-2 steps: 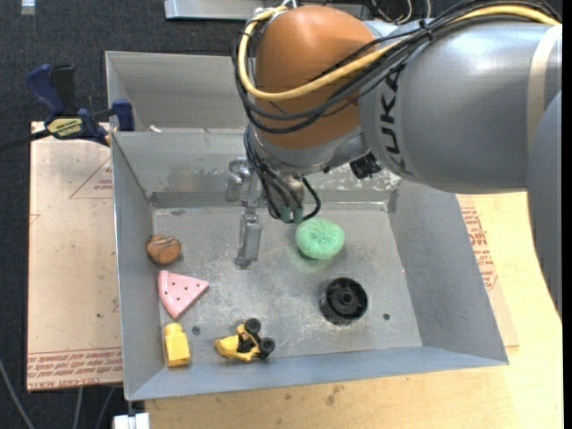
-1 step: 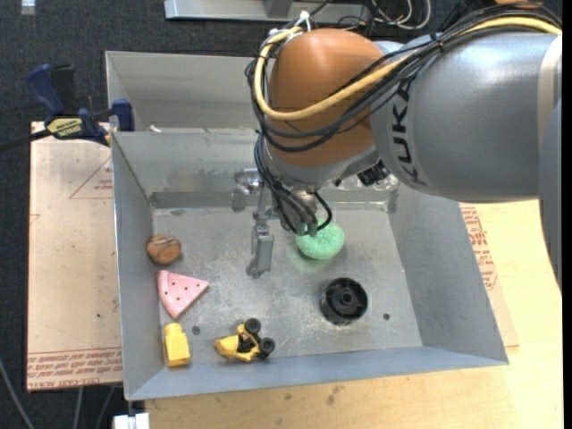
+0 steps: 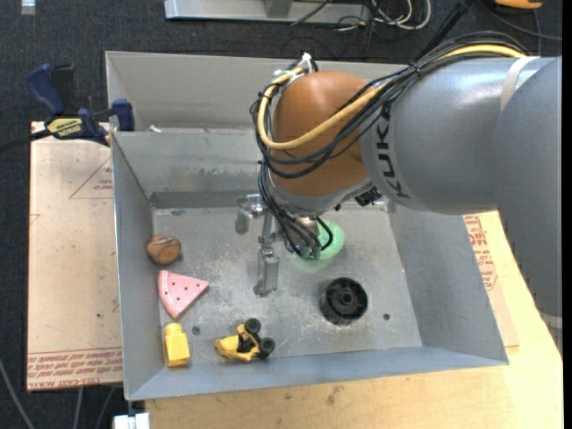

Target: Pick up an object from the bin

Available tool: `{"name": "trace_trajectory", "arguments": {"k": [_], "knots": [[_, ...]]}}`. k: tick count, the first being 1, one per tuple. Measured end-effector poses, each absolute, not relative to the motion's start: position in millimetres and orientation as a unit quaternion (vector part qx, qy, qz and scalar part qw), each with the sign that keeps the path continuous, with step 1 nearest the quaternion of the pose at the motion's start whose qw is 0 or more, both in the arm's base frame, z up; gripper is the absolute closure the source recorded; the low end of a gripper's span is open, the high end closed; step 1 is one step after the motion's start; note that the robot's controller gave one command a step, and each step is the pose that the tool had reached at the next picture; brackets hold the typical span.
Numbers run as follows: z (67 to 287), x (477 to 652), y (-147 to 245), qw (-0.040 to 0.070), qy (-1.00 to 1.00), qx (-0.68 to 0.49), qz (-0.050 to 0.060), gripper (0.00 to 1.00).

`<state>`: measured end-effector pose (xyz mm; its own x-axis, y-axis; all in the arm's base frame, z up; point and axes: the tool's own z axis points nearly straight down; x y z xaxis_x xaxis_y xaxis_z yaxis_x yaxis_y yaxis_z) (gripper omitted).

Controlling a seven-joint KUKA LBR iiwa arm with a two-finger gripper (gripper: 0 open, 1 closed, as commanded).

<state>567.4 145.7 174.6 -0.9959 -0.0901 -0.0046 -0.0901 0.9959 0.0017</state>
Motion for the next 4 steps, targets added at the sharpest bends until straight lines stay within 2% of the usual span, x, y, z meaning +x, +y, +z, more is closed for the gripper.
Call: {"name": "trace_trajectory", "arguments": {"k": [1,2,3,4], "knots": [[138.1,560.1,94.7,0.000,0.998,-0.069,0.001,0.00],[114.0,513.6,85.9,0.001,0.998,-0.064,-0.002,0.00],[81.2,497.8,109.9,0.000,0.998,-0.061,0.001,0.00],[67.7,499.9,114.3,0.002,0.997,-0.081,0.001,0.00]]}}
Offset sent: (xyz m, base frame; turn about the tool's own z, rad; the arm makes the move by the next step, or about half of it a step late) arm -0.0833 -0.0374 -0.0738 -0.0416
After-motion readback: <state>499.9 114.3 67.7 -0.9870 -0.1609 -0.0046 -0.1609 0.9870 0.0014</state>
